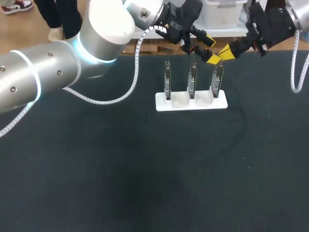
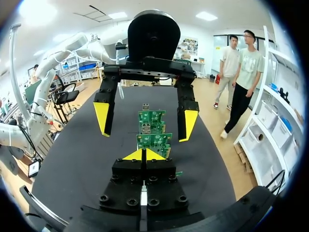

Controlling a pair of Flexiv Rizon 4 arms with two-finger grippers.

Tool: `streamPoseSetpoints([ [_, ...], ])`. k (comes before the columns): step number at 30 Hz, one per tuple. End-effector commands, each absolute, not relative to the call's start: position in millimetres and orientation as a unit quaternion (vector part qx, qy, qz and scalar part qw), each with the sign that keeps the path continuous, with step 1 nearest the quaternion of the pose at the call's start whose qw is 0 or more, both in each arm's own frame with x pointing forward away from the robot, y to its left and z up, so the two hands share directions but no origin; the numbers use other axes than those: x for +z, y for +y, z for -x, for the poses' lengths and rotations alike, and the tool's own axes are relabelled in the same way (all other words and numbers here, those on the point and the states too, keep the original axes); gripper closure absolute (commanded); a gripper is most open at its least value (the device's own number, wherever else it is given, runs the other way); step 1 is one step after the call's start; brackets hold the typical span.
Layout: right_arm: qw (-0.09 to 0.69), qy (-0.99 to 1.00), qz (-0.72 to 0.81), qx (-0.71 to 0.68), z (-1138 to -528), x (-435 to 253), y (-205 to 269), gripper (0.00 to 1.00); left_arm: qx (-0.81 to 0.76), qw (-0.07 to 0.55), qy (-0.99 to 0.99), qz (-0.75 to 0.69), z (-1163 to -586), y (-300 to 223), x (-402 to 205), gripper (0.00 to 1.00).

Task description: Pick up the optical module with the left hand, and insert it into the network port with the right hand.

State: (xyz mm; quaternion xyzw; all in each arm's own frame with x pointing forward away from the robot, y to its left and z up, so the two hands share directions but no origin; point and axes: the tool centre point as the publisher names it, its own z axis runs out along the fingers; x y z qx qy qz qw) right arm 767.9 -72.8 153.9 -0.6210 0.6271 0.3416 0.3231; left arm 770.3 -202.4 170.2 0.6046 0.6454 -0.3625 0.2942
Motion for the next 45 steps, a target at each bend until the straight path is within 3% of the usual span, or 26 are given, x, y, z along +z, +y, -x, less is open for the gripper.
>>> streamPoseSetpoints([
  [1,0.324,0.627,0.621,0.341,-770,156,-72,1.00,-0.362,0.295,0.645,-0.605,-770,-202,170,0.00],
  [45,0.307,0.638,0.619,0.340,-767,140,-73,1.00,-0.362,0.295,0.645,-0.605,-770,-202,170,0.00],
])
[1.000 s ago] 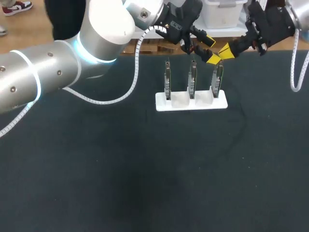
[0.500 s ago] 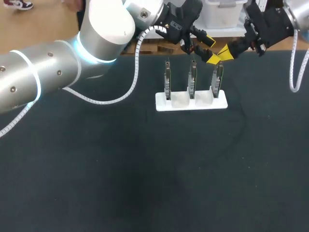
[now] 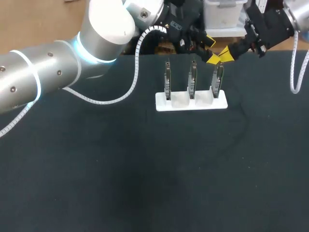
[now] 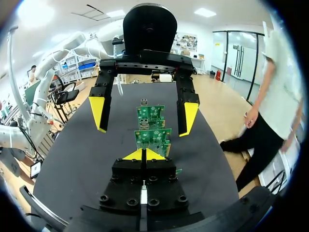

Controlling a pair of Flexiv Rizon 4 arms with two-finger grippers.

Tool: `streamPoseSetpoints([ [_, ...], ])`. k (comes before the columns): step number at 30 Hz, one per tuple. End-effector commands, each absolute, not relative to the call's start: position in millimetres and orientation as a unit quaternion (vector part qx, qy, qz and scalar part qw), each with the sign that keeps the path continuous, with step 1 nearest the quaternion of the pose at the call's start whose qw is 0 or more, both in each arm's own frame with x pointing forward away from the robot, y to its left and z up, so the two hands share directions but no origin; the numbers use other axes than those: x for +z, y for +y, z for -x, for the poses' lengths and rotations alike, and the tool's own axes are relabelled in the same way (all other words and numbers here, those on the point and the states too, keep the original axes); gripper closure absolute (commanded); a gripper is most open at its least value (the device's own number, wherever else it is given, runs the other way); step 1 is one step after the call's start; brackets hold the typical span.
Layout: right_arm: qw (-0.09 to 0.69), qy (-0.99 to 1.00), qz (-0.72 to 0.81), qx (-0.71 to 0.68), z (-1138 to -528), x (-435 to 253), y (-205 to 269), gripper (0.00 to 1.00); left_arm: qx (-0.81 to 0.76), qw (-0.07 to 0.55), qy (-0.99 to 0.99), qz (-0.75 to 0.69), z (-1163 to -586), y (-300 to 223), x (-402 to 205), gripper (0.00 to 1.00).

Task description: Pick up the optical module with the left hand, and insert it into the network port with the right hand.

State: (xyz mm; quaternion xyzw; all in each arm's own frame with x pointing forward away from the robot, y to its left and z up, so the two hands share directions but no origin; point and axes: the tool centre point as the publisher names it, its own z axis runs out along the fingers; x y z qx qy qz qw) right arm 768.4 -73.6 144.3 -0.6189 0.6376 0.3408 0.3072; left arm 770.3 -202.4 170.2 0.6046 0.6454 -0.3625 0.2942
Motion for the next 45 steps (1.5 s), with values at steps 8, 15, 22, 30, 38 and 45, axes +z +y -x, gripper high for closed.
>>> streamPoseSetpoints([
  [8,0.304,0.639,0.619,0.341,-768,138,-73,1.00,-0.362,0.295,0.645,-0.605,-770,-202,170,0.00],
  [15,0.299,0.640,0.620,0.341,-768,135,-73,1.00,-0.362,0.295,0.645,-0.605,-770,-202,170,0.00],
  [22,0.297,0.642,0.618,0.343,-767,134,-73,1.00,-0.362,0.295,0.645,-0.605,-770,-202,170,0.00],
  [30,0.318,0.642,0.599,0.357,-772,147,-71,1.00,-0.362,0.295,0.645,-0.605,-770,-202,170,0.00],
  [38,0.334,0.630,0.606,0.352,-772,165,-72,1.00,-0.362,0.295,0.645,-0.605,-770,-202,170,0.00],
  [45,0.347,0.627,0.606,0.344,-770,174,-77,1.00,-0.362,0.295,0.645,-0.605,-770,-202,170,0.00],
])
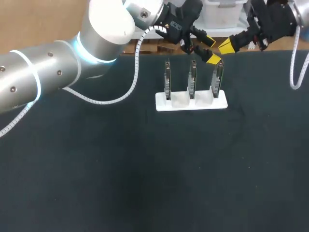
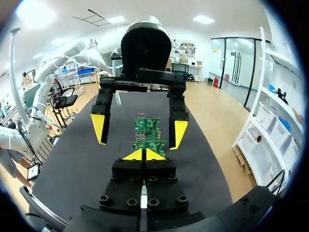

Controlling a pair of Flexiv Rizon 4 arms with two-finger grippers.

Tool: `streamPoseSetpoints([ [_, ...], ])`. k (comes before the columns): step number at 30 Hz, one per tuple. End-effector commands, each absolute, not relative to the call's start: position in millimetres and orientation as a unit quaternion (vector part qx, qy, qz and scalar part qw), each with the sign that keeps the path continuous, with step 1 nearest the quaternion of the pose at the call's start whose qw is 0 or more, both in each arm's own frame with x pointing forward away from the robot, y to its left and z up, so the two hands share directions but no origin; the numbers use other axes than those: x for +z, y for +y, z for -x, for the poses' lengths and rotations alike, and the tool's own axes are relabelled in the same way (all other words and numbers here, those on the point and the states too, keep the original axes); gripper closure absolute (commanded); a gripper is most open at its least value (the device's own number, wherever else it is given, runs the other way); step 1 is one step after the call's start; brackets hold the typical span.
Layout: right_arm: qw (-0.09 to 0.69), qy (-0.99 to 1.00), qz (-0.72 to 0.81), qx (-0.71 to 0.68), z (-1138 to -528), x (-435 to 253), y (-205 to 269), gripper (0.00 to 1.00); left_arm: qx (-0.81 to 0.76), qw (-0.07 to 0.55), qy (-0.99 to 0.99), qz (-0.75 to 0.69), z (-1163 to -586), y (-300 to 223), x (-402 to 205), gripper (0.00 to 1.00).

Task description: Pick up the optical module with the left hand, and insert it into the network port with the right hand.

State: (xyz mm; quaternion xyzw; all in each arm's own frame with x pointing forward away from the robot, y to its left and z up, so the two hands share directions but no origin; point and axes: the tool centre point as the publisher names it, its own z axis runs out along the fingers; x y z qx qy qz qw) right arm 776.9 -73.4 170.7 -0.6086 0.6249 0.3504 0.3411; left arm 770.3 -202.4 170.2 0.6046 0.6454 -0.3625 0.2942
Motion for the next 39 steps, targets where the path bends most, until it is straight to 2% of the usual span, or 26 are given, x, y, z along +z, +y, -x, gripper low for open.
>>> streamPoseSetpoints([
  [1,0.349,0.628,0.605,0.344,-769,175,-79,1.00,-0.362,0.295,0.645,-0.605,-770,-202,170,0.00],
  [16,0.374,0.631,0.595,0.328,-769,192,-93,1.00,-0.351,0.298,0.651,-0.604,-768,-197,176,0.00],
  [39,0.401,0.624,0.595,0.310,-764,229,-118,1.00,-0.241,0.333,0.715,-0.566,-729,-142,219,0.00],
])
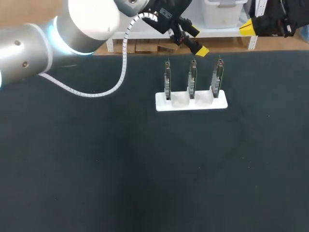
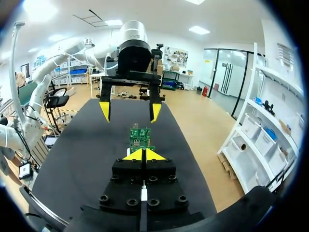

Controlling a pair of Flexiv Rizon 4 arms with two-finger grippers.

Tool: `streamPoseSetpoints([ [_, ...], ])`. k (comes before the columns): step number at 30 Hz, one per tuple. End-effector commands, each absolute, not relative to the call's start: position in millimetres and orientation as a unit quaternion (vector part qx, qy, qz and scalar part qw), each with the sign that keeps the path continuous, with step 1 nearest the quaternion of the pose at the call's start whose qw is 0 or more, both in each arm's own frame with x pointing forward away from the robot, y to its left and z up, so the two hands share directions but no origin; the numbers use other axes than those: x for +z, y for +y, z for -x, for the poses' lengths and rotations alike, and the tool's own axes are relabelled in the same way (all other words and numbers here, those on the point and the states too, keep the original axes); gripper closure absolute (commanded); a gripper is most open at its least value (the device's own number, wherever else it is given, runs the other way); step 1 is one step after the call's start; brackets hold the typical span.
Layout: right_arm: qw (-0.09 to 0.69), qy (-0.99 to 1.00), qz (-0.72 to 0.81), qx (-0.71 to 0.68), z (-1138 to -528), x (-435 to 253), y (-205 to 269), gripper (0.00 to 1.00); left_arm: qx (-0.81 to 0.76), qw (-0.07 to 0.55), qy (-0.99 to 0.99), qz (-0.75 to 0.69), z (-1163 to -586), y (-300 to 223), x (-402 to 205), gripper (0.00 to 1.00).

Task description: Pick up the optical module with the left hand, and insert it into the network port with the right hand.

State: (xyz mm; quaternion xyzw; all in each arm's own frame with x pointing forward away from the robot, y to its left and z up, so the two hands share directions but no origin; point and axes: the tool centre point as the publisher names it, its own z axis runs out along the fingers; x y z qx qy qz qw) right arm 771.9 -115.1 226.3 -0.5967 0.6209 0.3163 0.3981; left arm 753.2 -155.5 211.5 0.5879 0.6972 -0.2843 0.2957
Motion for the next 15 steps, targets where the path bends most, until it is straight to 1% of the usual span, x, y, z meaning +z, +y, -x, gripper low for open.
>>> streamPoseSetpoints([
  [1,0.400,0.624,0.595,0.309,-763,229,-119,1.00,-0.237,0.336,0.716,-0.565,-728,-140,220,0.00],
  [11,0.404,0.630,0.591,0.300,-758,232,-125,1.00,-0.205,0.348,0.729,-0.553,-716,-126,233,0.00],
  [12,0.402,0.633,0.588,0.305,-758,232,-125,0.92,-0.197,0.349,0.727,-0.558,-715,-126,234,0.00],
  [13,0.402,0.637,0.585,0.301,-758,232,-124,0.57,-0.197,0.349,0.730,-0.553,-714,-126,235,0.00],
  [14,0.402,0.637,0.585,0.301,-758,232,-124,0.00,-0.197,0.349,0.730,-0.553,-714,-126,235,0.00],
  [15,0.402,0.637,0.585,0.301,-758,232,-124,0.00,-0.197,0.349,0.730,-0.553,-714,-126,235,0.00],
])
